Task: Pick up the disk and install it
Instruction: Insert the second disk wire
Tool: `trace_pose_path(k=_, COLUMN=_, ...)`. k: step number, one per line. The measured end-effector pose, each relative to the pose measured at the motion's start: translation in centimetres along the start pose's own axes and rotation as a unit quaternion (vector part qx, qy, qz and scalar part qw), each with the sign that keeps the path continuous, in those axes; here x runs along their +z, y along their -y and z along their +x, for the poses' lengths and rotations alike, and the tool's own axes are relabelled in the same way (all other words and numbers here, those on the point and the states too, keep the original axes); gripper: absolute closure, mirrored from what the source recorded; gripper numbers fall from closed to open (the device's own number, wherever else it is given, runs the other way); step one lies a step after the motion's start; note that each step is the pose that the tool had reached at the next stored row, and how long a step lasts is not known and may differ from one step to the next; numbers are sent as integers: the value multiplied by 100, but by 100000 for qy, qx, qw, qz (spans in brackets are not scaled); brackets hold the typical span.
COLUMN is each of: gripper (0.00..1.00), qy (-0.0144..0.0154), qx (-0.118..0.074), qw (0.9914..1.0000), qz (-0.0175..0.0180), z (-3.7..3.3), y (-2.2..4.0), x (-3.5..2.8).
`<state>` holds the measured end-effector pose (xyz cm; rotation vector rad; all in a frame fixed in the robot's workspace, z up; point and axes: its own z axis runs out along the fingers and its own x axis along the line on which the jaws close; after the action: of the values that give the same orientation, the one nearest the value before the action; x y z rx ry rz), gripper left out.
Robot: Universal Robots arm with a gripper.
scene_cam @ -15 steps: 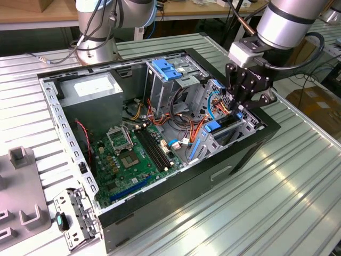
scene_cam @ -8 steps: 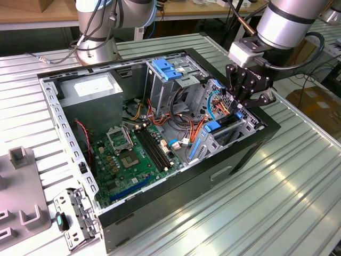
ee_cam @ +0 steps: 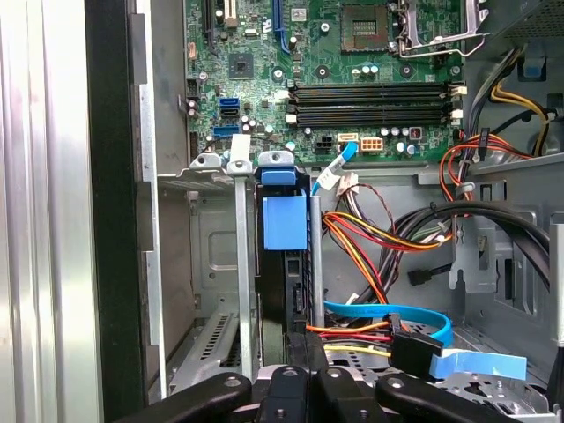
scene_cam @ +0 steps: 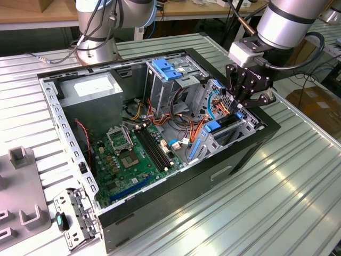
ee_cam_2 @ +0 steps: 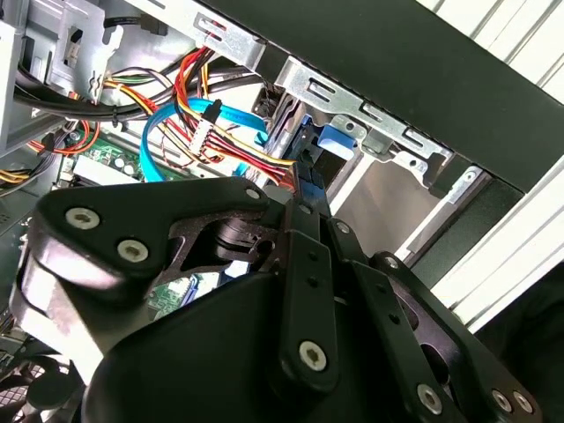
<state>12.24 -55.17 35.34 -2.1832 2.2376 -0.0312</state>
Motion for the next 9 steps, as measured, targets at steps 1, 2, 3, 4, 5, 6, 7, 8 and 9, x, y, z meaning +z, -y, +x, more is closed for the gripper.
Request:
trace_pose_path(k=1, gripper=89, qy=0, qx=0, qw=100000, qz=-1, z=0, y=0, x=0)
trace_pose_path(k=2, gripper=89, qy=-1, qx=1, qw=100000, qz=-2, z=0, y=0, x=0)
trace_pose_path(k=3, gripper=89, qy=-1, qx=1, qw=100000, qz=-1, z=0, y=-1, x=-1)
trace_pose_path(k=4, gripper=89, qy=-9, qx=1, qw=100000, qz=0, z=0, y=-5, x=-2)
trace_pose_path(k=5, gripper=89, qy=-10, qx=2, qw=100000, qz=0, z=0, y=-12, x=-2)
trace_pose_path(k=6, gripper=89, qy=-6, qx=-1, qw=100000, qz=-1, z=0, y=-27, x=-2)
trace_pose_path(k=7, gripper=89, qy=-2, qx=1, qw=100000, qz=-1, z=1, y=-42, x=-2)
trace_pose_path(k=8, gripper=89, qy=-5, qx=-1, qw=100000, qz=-3, z=1, y=-67, x=-3)
trace_pose_path(k=9, gripper=89, qy=1, qx=-1, qw=100000, qz=-3, z=2, y=-84, x=-3)
